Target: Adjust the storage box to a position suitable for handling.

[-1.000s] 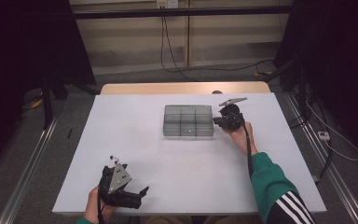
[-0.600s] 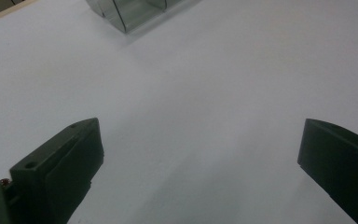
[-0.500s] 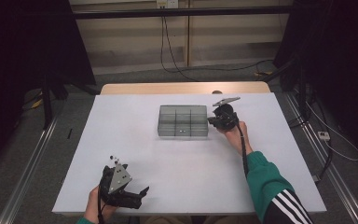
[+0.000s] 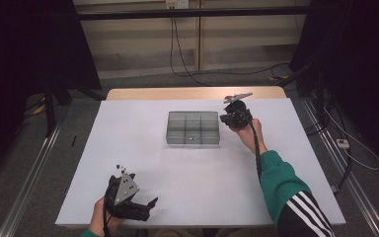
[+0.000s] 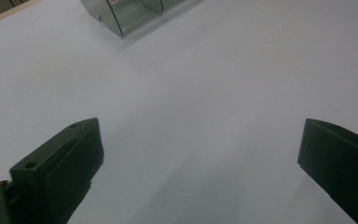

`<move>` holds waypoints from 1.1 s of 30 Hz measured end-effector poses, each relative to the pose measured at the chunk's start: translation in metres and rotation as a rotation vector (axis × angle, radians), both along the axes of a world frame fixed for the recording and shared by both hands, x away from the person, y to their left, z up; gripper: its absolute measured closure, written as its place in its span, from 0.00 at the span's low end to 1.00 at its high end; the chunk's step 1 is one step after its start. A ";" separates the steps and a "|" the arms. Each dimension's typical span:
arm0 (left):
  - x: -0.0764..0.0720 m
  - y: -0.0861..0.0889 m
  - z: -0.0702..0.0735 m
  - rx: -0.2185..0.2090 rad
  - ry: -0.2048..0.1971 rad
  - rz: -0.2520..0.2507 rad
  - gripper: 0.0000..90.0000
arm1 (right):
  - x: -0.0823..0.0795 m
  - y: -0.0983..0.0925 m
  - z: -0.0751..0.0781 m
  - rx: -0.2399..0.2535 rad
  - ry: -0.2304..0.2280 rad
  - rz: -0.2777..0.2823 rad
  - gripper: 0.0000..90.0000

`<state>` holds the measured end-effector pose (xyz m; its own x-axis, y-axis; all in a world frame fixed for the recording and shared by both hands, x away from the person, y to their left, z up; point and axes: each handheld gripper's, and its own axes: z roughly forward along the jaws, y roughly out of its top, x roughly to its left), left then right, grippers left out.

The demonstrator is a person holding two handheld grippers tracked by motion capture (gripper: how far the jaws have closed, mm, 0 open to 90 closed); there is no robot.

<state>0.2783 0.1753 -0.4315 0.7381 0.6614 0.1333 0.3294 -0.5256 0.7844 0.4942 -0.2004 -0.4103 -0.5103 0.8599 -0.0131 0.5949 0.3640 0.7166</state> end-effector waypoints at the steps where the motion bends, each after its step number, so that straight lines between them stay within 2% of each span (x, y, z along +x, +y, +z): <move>1: 0.000 0.000 0.000 0.001 0.001 -0.001 0.00 | 0.003 0.003 0.003 -0.001 -0.006 0.005 1.00; 5: 0.000 0.000 0.000 0.009 0.003 -0.005 0.00 | 0.010 0.015 0.012 0.005 -0.021 0.027 1.00; 11: 0.000 -0.001 -0.001 0.007 0.002 -0.009 0.00 | 0.026 0.038 0.014 -0.009 -0.017 0.052 1.00; 21: -0.001 -0.003 -0.001 0.005 -0.005 -0.018 0.00 | 0.052 0.065 0.005 0.002 0.012 0.037 1.00; 28: -0.001 -0.004 -0.001 0.014 -0.003 -0.029 0.00 | 0.063 0.076 -0.001 -0.010 0.025 0.027 1.00; 33: -0.001 -0.005 -0.001 0.009 -0.005 -0.029 0.00 | 0.071 0.079 -0.005 0.004 0.044 -0.003 1.00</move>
<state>0.2770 0.1701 -0.4323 0.7564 0.6383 0.1429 0.3101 -0.5422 0.7809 0.5650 -0.1214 -0.4155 -0.5078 0.8614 0.0126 0.6271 0.3596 0.6909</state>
